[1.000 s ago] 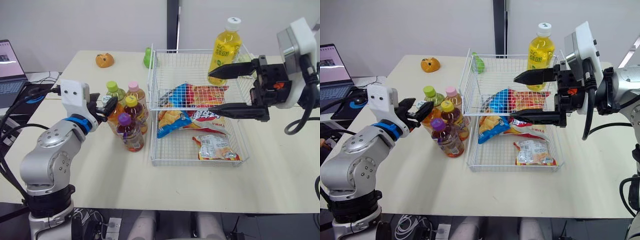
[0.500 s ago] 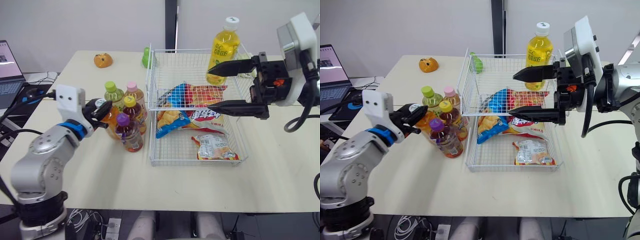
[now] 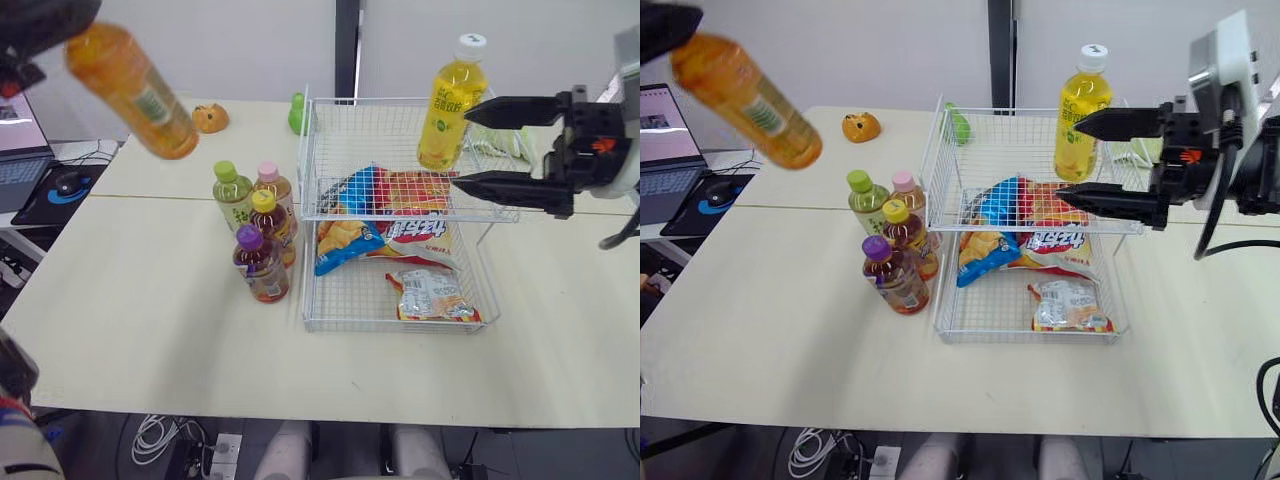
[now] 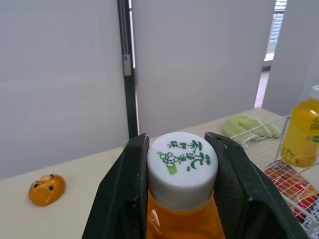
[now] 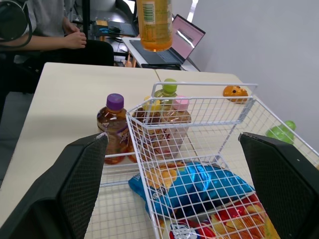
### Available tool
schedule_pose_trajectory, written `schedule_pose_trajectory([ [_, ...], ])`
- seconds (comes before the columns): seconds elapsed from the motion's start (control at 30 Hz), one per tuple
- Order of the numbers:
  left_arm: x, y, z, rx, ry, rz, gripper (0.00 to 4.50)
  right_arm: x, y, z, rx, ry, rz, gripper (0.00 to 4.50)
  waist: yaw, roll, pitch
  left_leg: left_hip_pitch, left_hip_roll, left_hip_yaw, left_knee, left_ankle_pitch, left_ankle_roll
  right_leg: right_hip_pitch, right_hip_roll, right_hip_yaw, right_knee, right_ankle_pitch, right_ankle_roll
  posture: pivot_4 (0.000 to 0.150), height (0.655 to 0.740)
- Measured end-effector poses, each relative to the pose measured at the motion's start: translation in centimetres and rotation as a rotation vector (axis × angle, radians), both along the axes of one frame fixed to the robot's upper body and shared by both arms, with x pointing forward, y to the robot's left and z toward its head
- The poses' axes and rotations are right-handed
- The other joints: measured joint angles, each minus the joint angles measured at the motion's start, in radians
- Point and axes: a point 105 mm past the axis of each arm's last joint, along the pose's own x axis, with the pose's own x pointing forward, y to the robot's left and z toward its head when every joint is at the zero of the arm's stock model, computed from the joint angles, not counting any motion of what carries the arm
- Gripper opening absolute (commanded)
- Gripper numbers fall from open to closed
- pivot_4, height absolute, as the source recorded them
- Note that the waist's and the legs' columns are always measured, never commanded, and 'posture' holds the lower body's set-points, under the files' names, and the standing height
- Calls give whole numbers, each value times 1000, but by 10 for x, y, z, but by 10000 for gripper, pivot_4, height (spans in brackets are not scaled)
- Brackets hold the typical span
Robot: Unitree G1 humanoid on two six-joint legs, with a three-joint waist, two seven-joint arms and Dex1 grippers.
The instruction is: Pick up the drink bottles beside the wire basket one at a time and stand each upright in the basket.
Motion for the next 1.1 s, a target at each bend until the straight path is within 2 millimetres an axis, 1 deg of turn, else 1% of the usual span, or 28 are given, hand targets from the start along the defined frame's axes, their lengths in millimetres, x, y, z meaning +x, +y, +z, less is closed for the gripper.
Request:
schedule_pose_trajectory([
  [0.03, 6, -9, 10, 4, 7, -40, 13347, 0, -6, 0, 0, -4, -31, 45000, 1, -1, 0, -1, 0, 1, 0, 0, -1, 0, 0, -1, 0, 0, 0, 1500, 7400],
  [0.13, 15, -25, 32, 18, -25, -100, 13347, -1, -16, -1, 7, -10, -81, 45000, -6, -1, 1, -1, 0, 2, 0, 0, -1, 0, 0, 0, 0, 0, 0, 1500, 7400],
  [0.17, 20, -36, 41, 32, -40, -136, 13347, -2, -20, -1, 13, -13, -104, 45000, -7, -1, 1, -1, 0, 2, 0, 0, -1, -1, 0, 0, 0, 0, 0, 1500, 7400],
  [0.23, 28, -54, 50, 47, -51, -196, 13347, -5, -24, -2, 21, -15, -125, 45000, -9, -1, 1, -1, 0, 2, -1, 0, 0, -1, 0, 1, 0, 0, 0, 1500, 7400],
  [0.33, 38, -84, 58, 58, -43, -296, 13347, -10, -27, -5, 27, -15, -159, 45000, -12, -1, 1, -2, 0, 2, 0, 0, 0, -2, 0, 1, 0, 0, 0, 1500, 7400],
  [0.43, 48, -112, 59, 84, -38, -367, 13347, -15, -29, -6, 39, -20, -184, 45000, -15, -1, 1, -2, 0, 2, 0, 0, 0, -2, 0, 2, 0, 0, 1, 1500, 7400],
  [0.5, 57, -131, 55, 93, -31, -406, 13347, -17, -30, -5, 49, -27, -200, 45000, -15, -1, 1, -2, 0, 2, 0, 0, 0, -2, 0, 2, 1, 0, 1, 1500, 7400],
  [0.57, 67, -150, 45, 119, -16, -433, 13347, -20, -31, -6, 57, -29, -212, 45000, -14, -1, 1, -2, 0, 2, 0, 0, 0, -2, 0, 2, 1, 0, 1, 1500, 7400],
  [0.7, 85, -185, 16, 204, 12, -464, 13347, -22, -35, -4, 71, -51, -252, 45000, -12, -1, 2, -2, 0, 2, 0, 0, 0, -2, -1, 2, 1, 0, 1, 1500, 7400],
  [0.8, 96, -205, -7, 222, 56, -486, 13347, -23, -39, -2, 89, -66, -283, 45000, -13, -1, 2, -2, 0, 2, 0, 0, 0, -2, -1, 2, 1, 0, 1, 1500, 7400],
  [0.93, 104, -226, -28, 229, 94, -503, 13347, -25, -40, -3, 95, -69, -299, 45000, -13, -1, 2, -2, 0, 2, 0, 0, 0, -3, -1, 2, 1, 0, 1, 1500, 7400],
  [1.1, 110, -240, -40, 211, 111, -500, 13347, -28, -44, -4, 98, -68, -324, 45000, -13, -1, 2, -2, 0, 2, 0, 0, 0, -3, -1, 2, 1, 0, 1, 1500, 7400],
])
